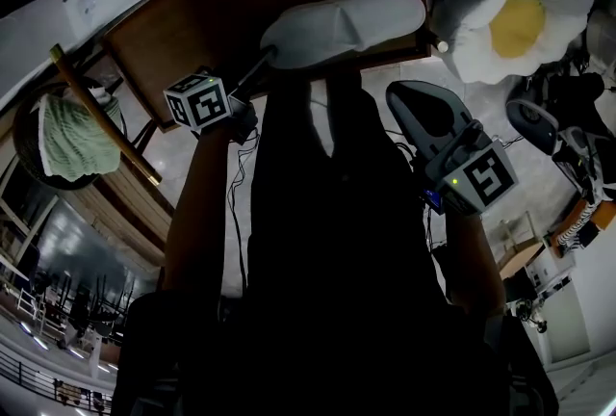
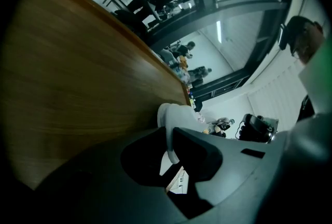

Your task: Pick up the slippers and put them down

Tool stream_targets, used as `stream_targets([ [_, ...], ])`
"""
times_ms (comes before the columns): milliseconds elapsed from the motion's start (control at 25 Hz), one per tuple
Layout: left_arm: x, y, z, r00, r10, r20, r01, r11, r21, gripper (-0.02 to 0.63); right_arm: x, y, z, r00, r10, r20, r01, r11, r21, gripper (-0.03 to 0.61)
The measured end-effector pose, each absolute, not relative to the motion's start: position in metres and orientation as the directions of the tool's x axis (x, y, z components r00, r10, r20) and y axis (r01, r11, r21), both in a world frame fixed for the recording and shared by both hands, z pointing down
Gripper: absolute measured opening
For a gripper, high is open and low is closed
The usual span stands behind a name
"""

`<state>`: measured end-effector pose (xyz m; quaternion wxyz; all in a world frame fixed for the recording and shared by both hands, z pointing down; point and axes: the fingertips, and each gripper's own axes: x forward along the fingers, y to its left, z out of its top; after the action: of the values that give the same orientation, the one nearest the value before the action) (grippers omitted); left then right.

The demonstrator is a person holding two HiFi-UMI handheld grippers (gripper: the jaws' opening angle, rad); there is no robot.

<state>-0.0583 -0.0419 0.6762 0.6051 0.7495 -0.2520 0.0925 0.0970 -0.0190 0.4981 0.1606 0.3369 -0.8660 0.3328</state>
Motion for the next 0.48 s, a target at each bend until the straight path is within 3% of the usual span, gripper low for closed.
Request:
stream_targets([
  [320,-0.055,-0.048,0.622,0.869,-0.313,0.382,-0.456,-0.212,0.864,0.037,0.094,-0.029,0.468,-0.733,-0.503,0.457,-0.677,0.601,-0.425,0.026],
  [480,-0.063,-0.068,0.573,0.851,-0.410,0.329,-0.460,-0.278,0.844,0.037,0.087,-0.045,0.430,-0.749,-0.533,0.394,-0.660,0.657,-0.364,0.026],
])
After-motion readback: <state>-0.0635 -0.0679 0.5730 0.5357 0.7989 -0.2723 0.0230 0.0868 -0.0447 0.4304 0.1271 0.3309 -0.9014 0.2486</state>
